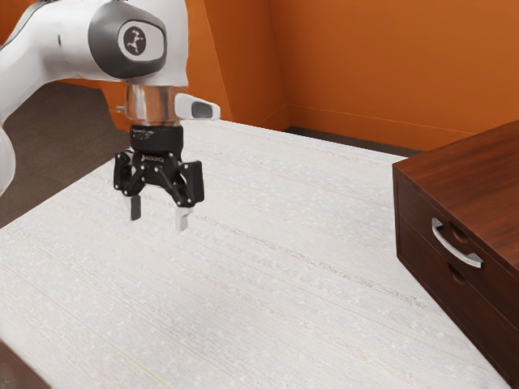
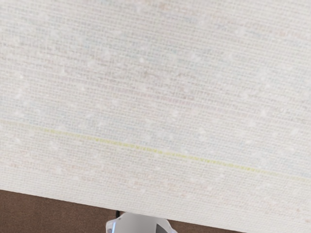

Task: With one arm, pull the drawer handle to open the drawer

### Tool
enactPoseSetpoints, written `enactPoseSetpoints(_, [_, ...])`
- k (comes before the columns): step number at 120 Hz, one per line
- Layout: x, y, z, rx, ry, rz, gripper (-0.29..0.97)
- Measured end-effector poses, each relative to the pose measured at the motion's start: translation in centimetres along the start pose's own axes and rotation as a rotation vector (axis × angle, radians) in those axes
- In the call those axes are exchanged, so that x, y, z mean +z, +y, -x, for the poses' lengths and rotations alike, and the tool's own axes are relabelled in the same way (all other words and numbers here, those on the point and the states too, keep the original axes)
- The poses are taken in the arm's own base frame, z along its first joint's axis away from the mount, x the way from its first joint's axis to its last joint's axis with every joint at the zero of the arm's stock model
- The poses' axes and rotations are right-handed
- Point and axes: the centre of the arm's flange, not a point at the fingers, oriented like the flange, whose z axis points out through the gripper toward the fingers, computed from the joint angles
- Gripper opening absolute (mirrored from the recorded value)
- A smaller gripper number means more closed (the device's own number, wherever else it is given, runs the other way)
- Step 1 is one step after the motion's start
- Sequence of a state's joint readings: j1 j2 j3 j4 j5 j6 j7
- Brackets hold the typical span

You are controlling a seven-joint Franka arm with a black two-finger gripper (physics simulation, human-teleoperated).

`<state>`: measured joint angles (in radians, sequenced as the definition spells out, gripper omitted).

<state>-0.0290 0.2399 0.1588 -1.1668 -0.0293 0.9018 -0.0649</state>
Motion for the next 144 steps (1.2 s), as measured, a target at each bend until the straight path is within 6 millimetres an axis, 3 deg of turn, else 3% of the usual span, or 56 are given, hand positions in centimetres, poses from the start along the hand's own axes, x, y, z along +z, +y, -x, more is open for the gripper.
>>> enactPoseSetpoints(12, [-1.0,-0.5,-2.1,-0.025,0.146,0.035,0.68])
enactPoseSetpoints(32, [-2.4,-1.0,-3.5,-0.055,0.282,0.076,0.68])
enactPoseSetpoints(36, [-3.0,-1.1,-3.3,-0.06,0.306,0.084,0.68])
enactPoseSetpoints(41, [-5.5,-1.0,-0.4,-0.053,0.387,0.097,0.68])
enactPoseSetpoints(49, [-9.2,2.2,4.1,0.01,0.513,0.108,0.68])
enactPoseSetpoints(60, [-10.5,9.5,6.4,0.116,0.586,0.134,0.68])
enactPoseSetpoints(68, [-10.5,11.9,6.3,0.098,0.602,0.169,0.68])
enactPoseSetpoints(80, [-9.7,14.3,4.4,0.04,0.602,0.211,0.68])
enactPoseSetpoints(97, [-6.7,16.8,1.0,-0.066,0.535,0.26,0.68])
enactPoseSetpoints(116, [-3.6,21.4,-0.2,-0.177,0.527,0.256,0.68])
enactPoseSetpoints(144, [-1.9,22.2,-2.4,-0.406,0.518,0.308,0.68])
